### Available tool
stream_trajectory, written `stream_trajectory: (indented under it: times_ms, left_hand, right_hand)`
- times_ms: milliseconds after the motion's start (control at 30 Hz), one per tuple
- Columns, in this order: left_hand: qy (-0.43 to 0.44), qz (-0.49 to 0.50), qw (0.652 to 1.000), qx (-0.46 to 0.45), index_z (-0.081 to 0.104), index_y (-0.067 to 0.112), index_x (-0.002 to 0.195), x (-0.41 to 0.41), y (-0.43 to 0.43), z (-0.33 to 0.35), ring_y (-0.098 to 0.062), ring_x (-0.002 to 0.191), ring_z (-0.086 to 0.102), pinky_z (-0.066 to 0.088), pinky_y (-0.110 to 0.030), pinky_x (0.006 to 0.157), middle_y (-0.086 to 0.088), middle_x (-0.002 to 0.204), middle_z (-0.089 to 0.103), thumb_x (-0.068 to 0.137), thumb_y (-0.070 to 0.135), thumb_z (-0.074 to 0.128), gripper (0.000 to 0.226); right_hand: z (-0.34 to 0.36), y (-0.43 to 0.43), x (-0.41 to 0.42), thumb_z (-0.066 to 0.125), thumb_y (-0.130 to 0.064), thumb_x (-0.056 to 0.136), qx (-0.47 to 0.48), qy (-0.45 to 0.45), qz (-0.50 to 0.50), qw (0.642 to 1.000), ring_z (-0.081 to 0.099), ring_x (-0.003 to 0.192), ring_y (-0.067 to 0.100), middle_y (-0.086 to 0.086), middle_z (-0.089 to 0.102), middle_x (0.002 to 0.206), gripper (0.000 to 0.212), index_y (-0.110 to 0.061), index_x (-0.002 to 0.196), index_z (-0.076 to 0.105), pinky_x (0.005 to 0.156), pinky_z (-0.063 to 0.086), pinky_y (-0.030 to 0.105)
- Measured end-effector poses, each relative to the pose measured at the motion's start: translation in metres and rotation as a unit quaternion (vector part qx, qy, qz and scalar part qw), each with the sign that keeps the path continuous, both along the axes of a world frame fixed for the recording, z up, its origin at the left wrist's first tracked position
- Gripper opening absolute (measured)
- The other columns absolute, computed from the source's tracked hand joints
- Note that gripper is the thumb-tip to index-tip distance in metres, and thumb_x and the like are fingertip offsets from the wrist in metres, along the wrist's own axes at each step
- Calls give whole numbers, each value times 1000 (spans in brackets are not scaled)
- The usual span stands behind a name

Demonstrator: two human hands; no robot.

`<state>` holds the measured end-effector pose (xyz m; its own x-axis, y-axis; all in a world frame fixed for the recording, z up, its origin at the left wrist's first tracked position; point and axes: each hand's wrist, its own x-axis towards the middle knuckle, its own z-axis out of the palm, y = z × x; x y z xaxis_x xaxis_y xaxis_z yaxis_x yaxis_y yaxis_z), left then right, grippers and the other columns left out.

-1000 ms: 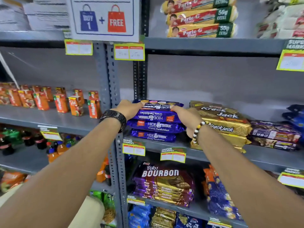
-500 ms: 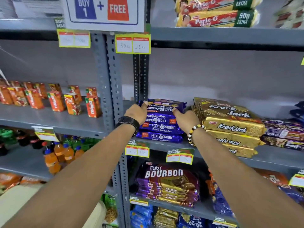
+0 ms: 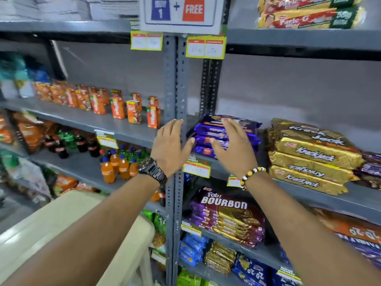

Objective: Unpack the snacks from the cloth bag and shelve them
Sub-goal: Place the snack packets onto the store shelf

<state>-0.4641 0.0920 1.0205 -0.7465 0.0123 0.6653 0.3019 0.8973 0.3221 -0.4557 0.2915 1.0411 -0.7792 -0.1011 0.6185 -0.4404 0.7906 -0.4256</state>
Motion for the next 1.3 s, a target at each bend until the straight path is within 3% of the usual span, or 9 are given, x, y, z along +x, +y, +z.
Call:
stream_trajectory:
  times_ms: [133,333,533,700,833,900,1000,1167,1300]
  left_hand:
    - [7,54,998,-11,40,7,146,54,-75,-34,-33,138,40,36,-46,113,-14,148,47,94,45,54,67]
    - [-71,193,978,34,44,7,143,172,-205,-99,-35,135,42,38,-49,110,-16,145,48,90,43,55,65]
    - [-187,358,908,111,38,15,147,339,-328,-185,-34,131,45,42,-49,107,-11,148,45,91,55,51,70]
    - [-224,475,821,223,39,15,148,473,-403,-246,-32,133,44,39,-43,111,-10,150,42,92,47,61,68]
    - [-225,538,727,361,41,14,147,550,-438,-305,-31,132,45,38,-38,109,-10,147,45,90,44,65,69]
    - [-216,555,671,441,40,15,146,580,-449,-338,-29,133,46,39,-37,109,-11,147,44,89,43,66,69]
    - [-180,550,583,570,40,19,145,609,-464,-382,-29,126,52,45,-40,103,-11,147,44,89,40,70,67]
    - [-83,506,472,717,41,29,144,620,-468,-431,-21,115,54,55,-47,93,-5,139,44,94,36,66,57]
    - [-22,466,423,777,47,36,137,612,-470,-461,-20,116,59,54,-40,93,-9,136,52,88,47,68,54]
  right_hand:
    - [-30,-64,11,59,-39,93,-12,-41,102,994,22,148,15,0,32,158,62,-20,149,38,121,23,36]
    - [-92,-206,43,69,-28,88,-31,-100,236,966,43,138,24,11,47,148,57,-11,140,50,115,33,36]
    - [-175,-370,137,69,-26,88,27,-210,378,901,47,133,26,12,51,144,56,-10,139,51,110,33,31]
    - [-245,-495,233,70,-27,88,84,-299,477,822,52,128,22,7,54,140,54,-13,137,54,101,39,22]
    - [-306,-570,292,70,-28,88,140,-387,528,743,51,127,18,4,50,144,58,-17,141,49,106,45,35]
    - [-335,-603,312,70,-27,88,146,-443,523,713,54,122,15,3,51,143,57,-18,141,48,104,46,34]
    - [-374,-648,332,68,-24,91,153,-499,498,693,58,117,17,4,56,138,51,-15,138,52,99,46,30]
    - [-437,-695,334,52,-17,98,150,-569,447,674,54,113,17,11,55,135,40,-16,138,51,98,42,35]
    - [-484,-707,338,48,-31,101,102,-656,420,618,52,117,13,2,51,133,42,-26,142,44,101,45,36]
